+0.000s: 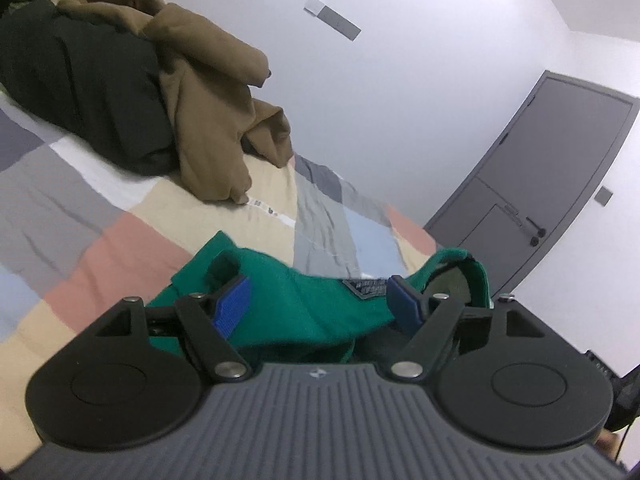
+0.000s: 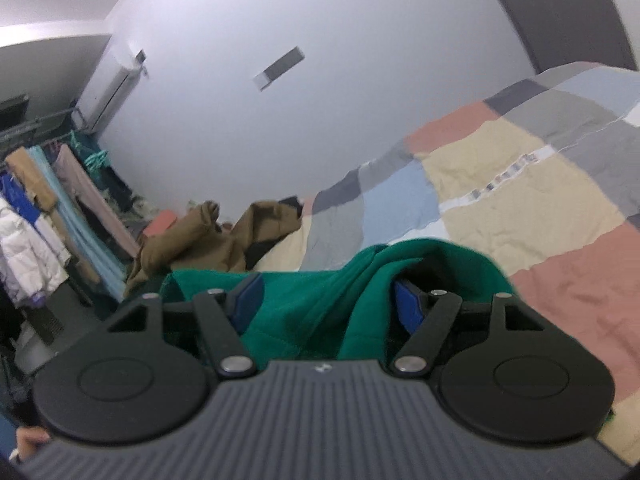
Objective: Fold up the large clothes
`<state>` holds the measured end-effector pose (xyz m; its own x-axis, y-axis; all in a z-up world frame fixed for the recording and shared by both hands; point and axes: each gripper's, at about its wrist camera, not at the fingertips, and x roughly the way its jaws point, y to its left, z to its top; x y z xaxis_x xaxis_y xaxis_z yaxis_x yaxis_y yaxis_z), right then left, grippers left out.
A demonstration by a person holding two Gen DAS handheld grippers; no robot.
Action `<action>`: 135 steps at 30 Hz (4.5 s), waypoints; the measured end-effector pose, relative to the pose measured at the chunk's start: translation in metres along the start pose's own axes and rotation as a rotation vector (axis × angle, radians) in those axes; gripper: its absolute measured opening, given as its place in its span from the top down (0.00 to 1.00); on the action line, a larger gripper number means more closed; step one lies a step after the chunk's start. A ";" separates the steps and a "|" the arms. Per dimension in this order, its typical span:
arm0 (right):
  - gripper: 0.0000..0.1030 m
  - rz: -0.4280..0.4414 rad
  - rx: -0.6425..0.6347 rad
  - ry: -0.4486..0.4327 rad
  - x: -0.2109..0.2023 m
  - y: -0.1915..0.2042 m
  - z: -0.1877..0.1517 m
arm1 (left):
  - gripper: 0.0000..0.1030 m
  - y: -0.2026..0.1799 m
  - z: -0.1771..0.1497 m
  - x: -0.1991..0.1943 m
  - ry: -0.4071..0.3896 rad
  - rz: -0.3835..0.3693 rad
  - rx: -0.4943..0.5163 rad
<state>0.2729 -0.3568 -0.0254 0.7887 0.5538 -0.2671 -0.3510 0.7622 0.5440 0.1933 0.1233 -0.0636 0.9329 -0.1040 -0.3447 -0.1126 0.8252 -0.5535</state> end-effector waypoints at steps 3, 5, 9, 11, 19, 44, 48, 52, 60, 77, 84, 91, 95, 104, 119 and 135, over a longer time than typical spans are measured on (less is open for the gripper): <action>0.31 -0.042 0.000 -0.021 -0.013 -0.006 -0.004 | 0.24 -0.005 -0.014 -0.008 0.021 0.008 0.022; 0.31 -0.052 -0.005 -0.018 -0.020 -0.007 -0.009 | 0.24 -0.009 -0.023 -0.010 0.051 0.017 0.033; 0.31 -0.021 -0.107 -0.002 -0.026 0.012 -0.021 | 0.24 -0.025 -0.036 -0.006 0.095 0.015 0.096; 0.31 0.015 -0.182 0.007 -0.024 0.028 -0.026 | 0.24 -0.034 -0.042 -0.002 0.114 0.024 0.142; 0.32 0.072 -0.382 0.165 0.021 0.068 -0.063 | 0.24 -0.038 -0.062 0.029 0.192 0.079 0.201; 0.94 -0.038 -0.565 0.282 0.114 0.102 -0.066 | 0.24 -0.012 -0.050 0.011 0.086 0.016 0.046; 0.94 -0.079 -0.448 0.167 0.124 0.098 -0.011 | 0.24 -0.015 -0.050 0.007 0.053 -0.020 0.061; 0.95 -0.171 -0.358 0.106 0.150 0.084 0.033 | 0.24 -0.022 -0.050 0.012 0.023 -0.029 0.103; 0.95 -0.305 -0.335 0.188 0.235 0.037 0.017 | 0.24 -0.013 -0.038 0.033 -0.024 0.011 0.133; 0.40 -0.147 -0.242 0.245 0.175 0.018 0.023 | 0.24 0.036 -0.025 0.071 0.042 0.158 0.009; 0.38 -0.308 -0.150 0.084 0.124 -0.032 0.039 | 0.24 0.031 -0.029 0.067 0.043 0.207 0.022; 0.47 -0.302 -0.110 0.212 0.155 -0.064 0.019 | 0.24 0.031 -0.032 0.074 0.046 0.243 0.033; 0.77 -0.338 -0.058 0.217 0.165 -0.064 0.014 | 0.24 0.028 -0.035 0.075 0.048 0.257 0.053; 0.93 -0.300 -0.195 0.007 0.135 -0.053 0.049 | 0.24 0.026 -0.038 0.074 0.040 0.253 0.054; 0.90 -0.450 -0.154 0.184 0.168 -0.111 0.019 | 0.24 0.025 -0.037 0.075 0.050 0.260 0.066; 0.41 -0.210 -0.178 0.042 0.043 0.005 0.014 | 0.23 -0.028 -0.047 -0.003 -0.030 0.160 0.116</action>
<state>0.3118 -0.3335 -0.0232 0.8331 0.3884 -0.3938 -0.2685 0.9065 0.3260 0.1777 0.0749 -0.0828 0.9162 0.0486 -0.3977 -0.2217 0.8884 -0.4021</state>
